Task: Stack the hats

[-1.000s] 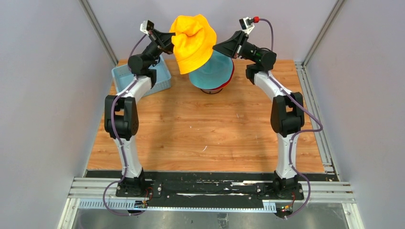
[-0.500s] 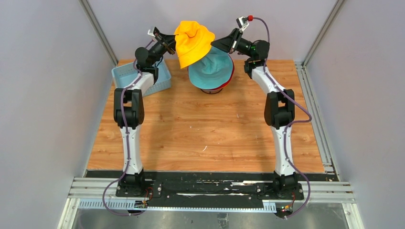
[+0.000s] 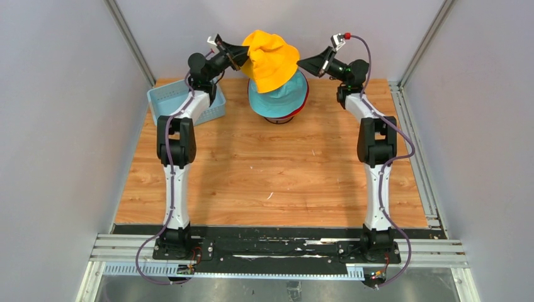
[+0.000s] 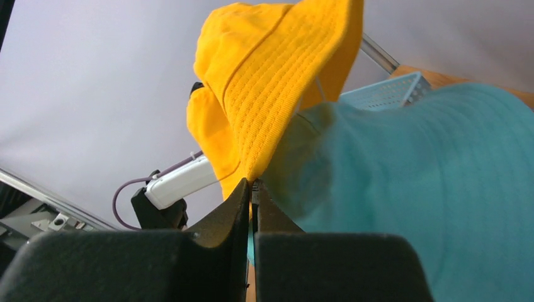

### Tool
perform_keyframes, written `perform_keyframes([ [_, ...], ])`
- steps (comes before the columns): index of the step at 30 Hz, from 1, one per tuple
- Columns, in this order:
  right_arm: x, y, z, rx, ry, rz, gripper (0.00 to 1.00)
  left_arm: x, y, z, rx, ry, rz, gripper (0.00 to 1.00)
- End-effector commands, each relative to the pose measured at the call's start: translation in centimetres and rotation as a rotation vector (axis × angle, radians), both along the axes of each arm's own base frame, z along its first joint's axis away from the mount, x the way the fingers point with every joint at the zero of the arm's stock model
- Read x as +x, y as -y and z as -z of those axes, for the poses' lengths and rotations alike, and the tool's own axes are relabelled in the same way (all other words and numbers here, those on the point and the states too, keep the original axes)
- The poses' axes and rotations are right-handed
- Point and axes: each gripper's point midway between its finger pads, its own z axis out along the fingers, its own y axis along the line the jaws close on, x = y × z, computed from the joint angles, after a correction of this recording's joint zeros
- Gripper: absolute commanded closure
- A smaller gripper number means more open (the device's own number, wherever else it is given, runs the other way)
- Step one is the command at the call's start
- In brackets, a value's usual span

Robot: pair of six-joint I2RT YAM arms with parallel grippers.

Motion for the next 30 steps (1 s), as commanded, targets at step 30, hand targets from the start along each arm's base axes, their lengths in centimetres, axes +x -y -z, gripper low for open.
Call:
perform_keyframes([
  [30, -6.0, 7.9, 3.4, 0.01, -0.046, 0.079, 0.99, -2.3, 4.2, -1.6, 0.134, 0.031, -0.007, 0.86],
])
